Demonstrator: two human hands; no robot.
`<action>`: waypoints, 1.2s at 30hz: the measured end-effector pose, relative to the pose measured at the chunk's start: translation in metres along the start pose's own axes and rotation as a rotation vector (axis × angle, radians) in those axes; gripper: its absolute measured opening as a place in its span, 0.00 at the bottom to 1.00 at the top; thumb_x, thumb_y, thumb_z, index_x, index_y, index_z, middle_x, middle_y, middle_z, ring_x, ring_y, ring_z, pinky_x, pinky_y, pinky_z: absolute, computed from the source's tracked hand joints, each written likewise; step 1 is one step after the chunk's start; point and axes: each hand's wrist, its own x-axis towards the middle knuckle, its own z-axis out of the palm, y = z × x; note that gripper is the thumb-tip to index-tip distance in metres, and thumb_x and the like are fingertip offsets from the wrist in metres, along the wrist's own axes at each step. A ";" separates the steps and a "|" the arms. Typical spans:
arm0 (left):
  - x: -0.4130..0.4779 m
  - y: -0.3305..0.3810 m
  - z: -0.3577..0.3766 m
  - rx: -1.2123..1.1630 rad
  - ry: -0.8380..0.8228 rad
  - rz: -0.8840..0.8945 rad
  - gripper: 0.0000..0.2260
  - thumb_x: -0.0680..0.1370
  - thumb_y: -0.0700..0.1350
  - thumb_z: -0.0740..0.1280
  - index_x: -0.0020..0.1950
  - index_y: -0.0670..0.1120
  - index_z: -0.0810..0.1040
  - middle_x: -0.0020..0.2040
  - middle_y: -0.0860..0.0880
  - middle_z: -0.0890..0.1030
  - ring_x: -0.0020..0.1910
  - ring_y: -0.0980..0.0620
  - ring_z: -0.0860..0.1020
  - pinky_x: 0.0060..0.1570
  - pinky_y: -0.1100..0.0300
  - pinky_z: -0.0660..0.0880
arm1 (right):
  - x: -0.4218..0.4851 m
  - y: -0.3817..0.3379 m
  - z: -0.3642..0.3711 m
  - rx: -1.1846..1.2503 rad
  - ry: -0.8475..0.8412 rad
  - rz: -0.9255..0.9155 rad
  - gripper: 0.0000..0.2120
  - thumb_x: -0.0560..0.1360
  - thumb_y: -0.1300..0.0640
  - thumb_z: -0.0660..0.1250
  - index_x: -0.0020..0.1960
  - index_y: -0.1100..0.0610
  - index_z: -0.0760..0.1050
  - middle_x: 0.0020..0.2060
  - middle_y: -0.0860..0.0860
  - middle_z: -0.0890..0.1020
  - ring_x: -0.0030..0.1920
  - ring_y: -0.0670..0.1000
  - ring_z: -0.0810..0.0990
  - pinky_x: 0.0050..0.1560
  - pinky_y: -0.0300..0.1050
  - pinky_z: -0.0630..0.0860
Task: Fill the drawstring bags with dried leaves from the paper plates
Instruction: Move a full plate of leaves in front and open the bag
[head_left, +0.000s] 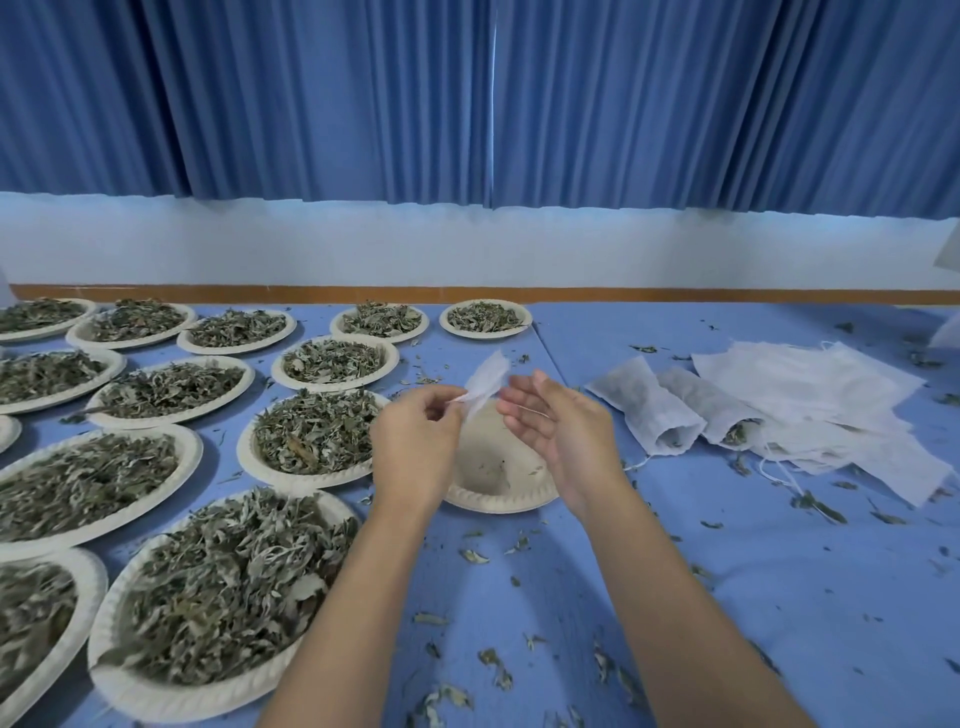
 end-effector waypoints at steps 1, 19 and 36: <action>0.000 -0.001 -0.001 0.049 0.076 0.022 0.05 0.75 0.40 0.70 0.43 0.50 0.82 0.34 0.62 0.78 0.35 0.69 0.76 0.37 0.77 0.69 | 0.001 -0.002 -0.002 -0.024 0.009 0.005 0.10 0.79 0.57 0.64 0.44 0.61 0.80 0.37 0.54 0.85 0.39 0.50 0.85 0.38 0.38 0.80; -0.006 -0.010 -0.003 0.457 0.169 0.276 0.14 0.73 0.34 0.68 0.58 0.41 0.78 0.50 0.46 0.81 0.50 0.45 0.77 0.52 0.52 0.71 | 0.000 -0.007 -0.012 -0.506 -0.207 0.039 0.10 0.69 0.65 0.74 0.49 0.57 0.80 0.33 0.52 0.82 0.30 0.45 0.80 0.33 0.33 0.77; -0.012 -0.008 0.004 0.458 0.104 0.235 0.06 0.76 0.37 0.68 0.51 0.37 0.80 0.49 0.41 0.78 0.44 0.39 0.78 0.45 0.48 0.73 | 0.005 0.016 0.005 -1.226 0.112 -0.400 0.09 0.74 0.56 0.67 0.53 0.54 0.80 0.49 0.51 0.81 0.47 0.49 0.78 0.47 0.43 0.72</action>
